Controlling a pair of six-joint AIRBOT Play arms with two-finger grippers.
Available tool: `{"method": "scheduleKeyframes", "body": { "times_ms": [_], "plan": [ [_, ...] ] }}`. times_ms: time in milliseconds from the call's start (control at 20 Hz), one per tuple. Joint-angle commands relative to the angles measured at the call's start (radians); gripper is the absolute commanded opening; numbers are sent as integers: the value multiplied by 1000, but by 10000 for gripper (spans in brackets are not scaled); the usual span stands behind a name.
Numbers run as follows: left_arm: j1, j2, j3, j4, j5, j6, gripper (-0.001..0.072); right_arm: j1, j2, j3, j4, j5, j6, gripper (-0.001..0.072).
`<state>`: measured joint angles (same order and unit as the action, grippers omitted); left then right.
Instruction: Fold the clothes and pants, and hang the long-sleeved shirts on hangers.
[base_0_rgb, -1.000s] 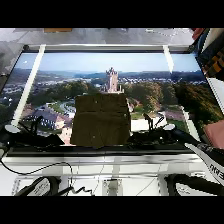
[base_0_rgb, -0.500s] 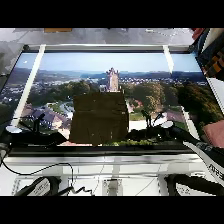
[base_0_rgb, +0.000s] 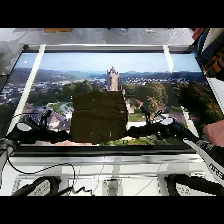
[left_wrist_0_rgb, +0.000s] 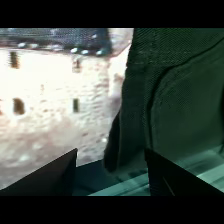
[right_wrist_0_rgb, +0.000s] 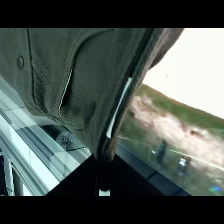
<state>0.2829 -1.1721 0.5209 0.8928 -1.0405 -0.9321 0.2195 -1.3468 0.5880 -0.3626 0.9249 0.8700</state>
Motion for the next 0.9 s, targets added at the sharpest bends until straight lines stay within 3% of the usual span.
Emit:
{"method": "scheduleKeyframes", "body": {
  "times_ms": [0, 100, 150, 200, 300, 350, 500, 650, 850],
  "plan": [
    [-8, -89, -1, -29, 6, -1, 463, 0, 1, 2, 1, 12, 1, 33],
    [-8, -138, -1, -70, 4, 7, 426, 0, 1, 2, 0, 25, 1, 33],
    [-8, -152, -1, -92, 0, 26, 272, 0, 1, 2, 0, 27, 0, 33],
    [-8, -159, -1, -114, -7, 49, 201, 0, 1, 4, -1, 27, 0, 33],
    [-8, -160, 0, -136, -45, 114, 162, 0, 1, 6, -1, 27, 0, 33],
    [-8, -160, 1, -136, -75, 144, 16, 0, 2, 6, -3, 27, -1, 33],
    [-8, -159, 6, -139, -181, 212, 15, 1, 25, 6, -16, 26, -42, 32],
    [-8, -140, 53, -144, -283, 216, 13, 1, 104, 14, -23, 26, -76, 32],
    [-7, -17, 180, -303, -442, 243, 12, 2, 261, 90, -63, 64, -76, 32]
  ]
}}
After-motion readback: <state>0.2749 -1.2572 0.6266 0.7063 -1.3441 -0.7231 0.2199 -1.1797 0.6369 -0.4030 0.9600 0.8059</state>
